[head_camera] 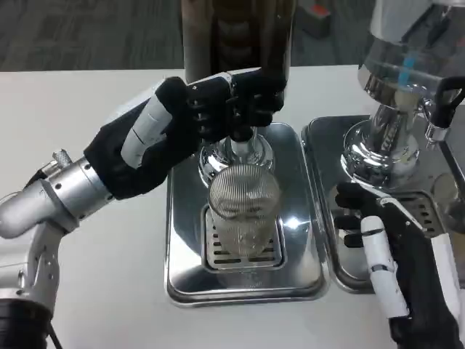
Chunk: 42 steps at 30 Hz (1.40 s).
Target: Grasp the cup under the faucet to collect the drink, then remove the cup.
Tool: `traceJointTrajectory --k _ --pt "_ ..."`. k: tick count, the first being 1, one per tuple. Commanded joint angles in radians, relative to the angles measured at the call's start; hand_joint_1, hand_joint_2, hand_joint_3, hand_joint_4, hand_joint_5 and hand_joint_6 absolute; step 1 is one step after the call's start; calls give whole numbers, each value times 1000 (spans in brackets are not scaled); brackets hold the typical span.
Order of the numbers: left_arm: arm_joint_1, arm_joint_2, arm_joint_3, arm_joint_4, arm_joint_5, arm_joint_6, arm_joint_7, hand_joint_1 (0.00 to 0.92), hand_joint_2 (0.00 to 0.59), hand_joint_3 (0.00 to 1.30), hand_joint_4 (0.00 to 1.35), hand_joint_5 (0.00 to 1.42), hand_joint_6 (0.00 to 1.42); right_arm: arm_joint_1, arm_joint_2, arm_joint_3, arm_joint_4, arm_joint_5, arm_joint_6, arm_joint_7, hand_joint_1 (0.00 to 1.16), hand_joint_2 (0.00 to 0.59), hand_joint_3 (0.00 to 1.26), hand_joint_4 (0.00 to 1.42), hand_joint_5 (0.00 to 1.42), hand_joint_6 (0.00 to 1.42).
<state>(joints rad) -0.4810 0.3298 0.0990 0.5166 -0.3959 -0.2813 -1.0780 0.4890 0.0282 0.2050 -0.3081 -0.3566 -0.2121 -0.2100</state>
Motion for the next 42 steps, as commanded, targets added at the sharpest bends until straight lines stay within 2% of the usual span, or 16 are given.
traceJointTrajectory --k 1,14,33,42 --pt "-10 6 -16 36 24 -36 -34 0 83 249 130 142 156 8 -4 -2 -14 8 -2 3 3 453 377 355 443 513" --pt "11 27 -26 78 38 -103 -72 0 82 252 154 161 184 7 -9 0 -21 16 10 23 50 462 401 388 460 513" --pt "15 45 -58 135 93 -323 -43 0 100 273 162 160 204 21 -14 1 -51 7 32 38 121 462 409 405 476 523" --pt "16 50 -72 134 107 -396 -28 0 103 273 161 159 206 15 -21 4 -56 -4 40 43 145 456 386 405 476 524"
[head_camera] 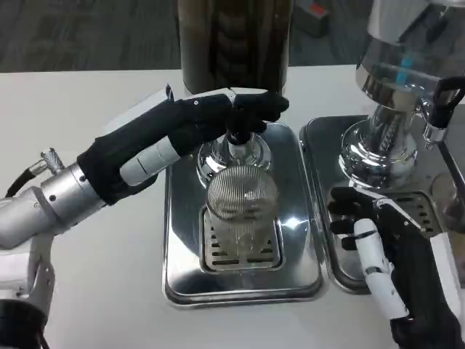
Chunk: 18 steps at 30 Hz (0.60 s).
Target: Grasp the cup under the faucet to collect the drink, then remove the cup.
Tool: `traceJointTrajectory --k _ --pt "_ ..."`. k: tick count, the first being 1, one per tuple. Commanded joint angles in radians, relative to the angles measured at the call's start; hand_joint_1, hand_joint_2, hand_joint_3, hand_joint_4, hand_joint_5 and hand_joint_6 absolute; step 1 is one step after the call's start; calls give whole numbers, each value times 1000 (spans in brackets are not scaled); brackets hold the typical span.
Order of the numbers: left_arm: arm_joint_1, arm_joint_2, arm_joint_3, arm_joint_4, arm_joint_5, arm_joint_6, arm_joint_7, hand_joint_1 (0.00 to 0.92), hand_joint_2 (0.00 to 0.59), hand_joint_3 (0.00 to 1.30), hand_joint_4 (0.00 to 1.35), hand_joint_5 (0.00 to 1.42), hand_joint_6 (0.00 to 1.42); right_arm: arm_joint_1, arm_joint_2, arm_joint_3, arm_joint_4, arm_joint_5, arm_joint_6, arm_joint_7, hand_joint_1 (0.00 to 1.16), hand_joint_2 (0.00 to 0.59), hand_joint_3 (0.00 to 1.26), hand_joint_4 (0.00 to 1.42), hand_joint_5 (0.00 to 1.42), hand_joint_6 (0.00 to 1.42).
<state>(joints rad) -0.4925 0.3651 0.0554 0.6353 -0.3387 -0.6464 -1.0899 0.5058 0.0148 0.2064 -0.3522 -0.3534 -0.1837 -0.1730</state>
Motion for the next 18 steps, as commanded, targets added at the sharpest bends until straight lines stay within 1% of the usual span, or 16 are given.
traceJointTrajectory --k 1,7,16,17,18 --pt "28 15 -30 13 54 -44 -13 0 105 273 161 159 207 -3 -9 2 -12 -8 13 6 150 456 381 405 469 517" --pt "32 16 -42 14 69 -113 7 0 108 273 160 159 207 -10 -13 2 -10 -9 16 7 156 456 377 401 462 515" --pt "31 26 -62 21 80 -161 26 0 118 282 171 173 219 -19 -19 4 -6 -16 18 7 161 455 368 393 460 514" --pt "32 27 -64 21 80 -165 27 0 118 282 171 173 220 -21 -20 4 -6 -18 18 7 168 444 365 391 460 514" --pt "32 29 -67 22 82 -172 30 0 119 282 171 173 220 -22 -21 4 -6 -19 19 6 175 421 356 383 447 514"
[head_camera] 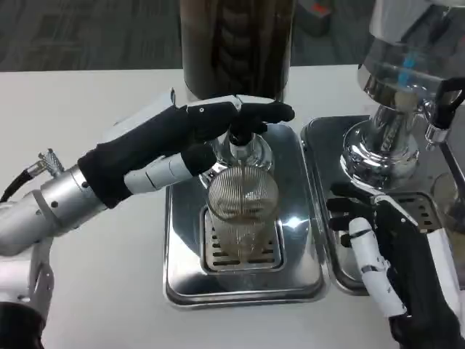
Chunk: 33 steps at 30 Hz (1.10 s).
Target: Grasp the cup under the faucet to collect the drink, then remove the cup.
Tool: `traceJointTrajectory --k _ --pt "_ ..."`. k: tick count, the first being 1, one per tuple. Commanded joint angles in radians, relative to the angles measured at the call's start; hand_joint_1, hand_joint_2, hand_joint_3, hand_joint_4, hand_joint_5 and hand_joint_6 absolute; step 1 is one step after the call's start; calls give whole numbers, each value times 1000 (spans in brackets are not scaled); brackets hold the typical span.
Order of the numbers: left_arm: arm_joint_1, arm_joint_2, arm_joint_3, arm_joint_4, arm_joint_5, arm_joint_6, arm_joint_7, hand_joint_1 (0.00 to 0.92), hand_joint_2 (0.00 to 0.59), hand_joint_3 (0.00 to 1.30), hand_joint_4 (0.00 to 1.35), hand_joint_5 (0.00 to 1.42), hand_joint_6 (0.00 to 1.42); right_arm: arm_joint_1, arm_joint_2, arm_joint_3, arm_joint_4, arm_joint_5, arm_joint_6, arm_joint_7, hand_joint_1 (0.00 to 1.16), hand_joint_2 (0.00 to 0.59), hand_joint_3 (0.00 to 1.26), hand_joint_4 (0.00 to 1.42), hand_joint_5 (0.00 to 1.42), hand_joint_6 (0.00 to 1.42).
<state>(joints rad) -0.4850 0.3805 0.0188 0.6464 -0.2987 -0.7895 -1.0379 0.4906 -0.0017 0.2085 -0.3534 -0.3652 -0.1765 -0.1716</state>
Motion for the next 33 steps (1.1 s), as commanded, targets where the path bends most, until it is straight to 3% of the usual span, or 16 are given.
traceJointTrajectory --k 1,7,17,25,33 --pt "24 14 -32 12 44 -33 -20 0 119 282 171 173 220 -8 -5 2 -6 -10 13 5 185 396 347 381 444 504" --pt "24 23 -44 14 61 -66 -6 0 122 285 171 174 222 -25 -26 -1 -21 -26 35 19 238 248 265 305 381 452" --pt "22 39 -68 18 73 -99 16 0 132 296 176 174 223 -67 -80 -17 -45 7 125 132 279 137 72 107 202 328" --pt "19 47 -80 20 77 -110 23 0 133 309 186 174 223 -119 -142 -28 -77 -7 210 224 314 110 0 6 67 247" --pt "19 57 -92 16 76 -120 26 7 135 326 199 173 227 -169 -199 -18 -97 -39 292 298 415 136 0 0 0 195"
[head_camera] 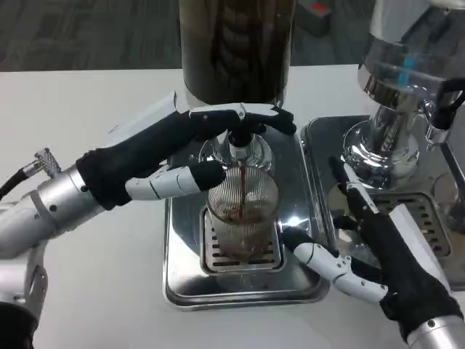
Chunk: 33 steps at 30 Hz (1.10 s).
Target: Grasp the cup under the faucet to collect the drink, then remove the cup.
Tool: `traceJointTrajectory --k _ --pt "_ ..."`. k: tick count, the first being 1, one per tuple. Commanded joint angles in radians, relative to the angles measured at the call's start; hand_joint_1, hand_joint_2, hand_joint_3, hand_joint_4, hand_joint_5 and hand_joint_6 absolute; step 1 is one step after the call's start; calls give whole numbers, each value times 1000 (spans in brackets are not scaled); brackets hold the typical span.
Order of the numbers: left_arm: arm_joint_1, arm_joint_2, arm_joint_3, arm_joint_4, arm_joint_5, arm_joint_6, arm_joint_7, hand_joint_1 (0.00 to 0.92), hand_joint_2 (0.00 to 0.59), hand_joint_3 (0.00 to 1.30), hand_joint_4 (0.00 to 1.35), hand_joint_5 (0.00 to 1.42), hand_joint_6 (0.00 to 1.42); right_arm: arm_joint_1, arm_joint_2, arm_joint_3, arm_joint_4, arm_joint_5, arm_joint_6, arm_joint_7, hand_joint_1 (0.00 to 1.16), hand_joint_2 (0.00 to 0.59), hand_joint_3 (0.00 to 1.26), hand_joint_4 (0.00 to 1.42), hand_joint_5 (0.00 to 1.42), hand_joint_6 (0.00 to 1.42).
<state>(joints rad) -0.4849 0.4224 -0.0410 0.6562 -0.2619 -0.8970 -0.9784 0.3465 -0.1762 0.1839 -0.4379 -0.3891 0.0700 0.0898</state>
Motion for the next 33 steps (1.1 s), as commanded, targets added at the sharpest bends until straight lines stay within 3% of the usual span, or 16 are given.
traceJointTrajectory --k 1,8,16,33 --pt "19 17 -34 6 39 -13 -33 9 136 329 200 173 227 -35 -34 10 -13 -21 58 51 427 147 0 0 0 194" --pt "22 26 -40 -2 34 -16 -29 30 142 338 213 186 228 -85 -73 31 -15 -61 119 107 472 152 0 0 0 176" --pt "28 34 -44 -13 34 -18 -25 46 146 355 215 188 228 -115 -83 45 -6 -97 138 114 480 155 0 0 0 164" --pt "41 57 -52 -48 33 -17 -22 84 160 383 254 192 232 -159 -53 66 92 -126 81 39 449 162 0 0 0 144"
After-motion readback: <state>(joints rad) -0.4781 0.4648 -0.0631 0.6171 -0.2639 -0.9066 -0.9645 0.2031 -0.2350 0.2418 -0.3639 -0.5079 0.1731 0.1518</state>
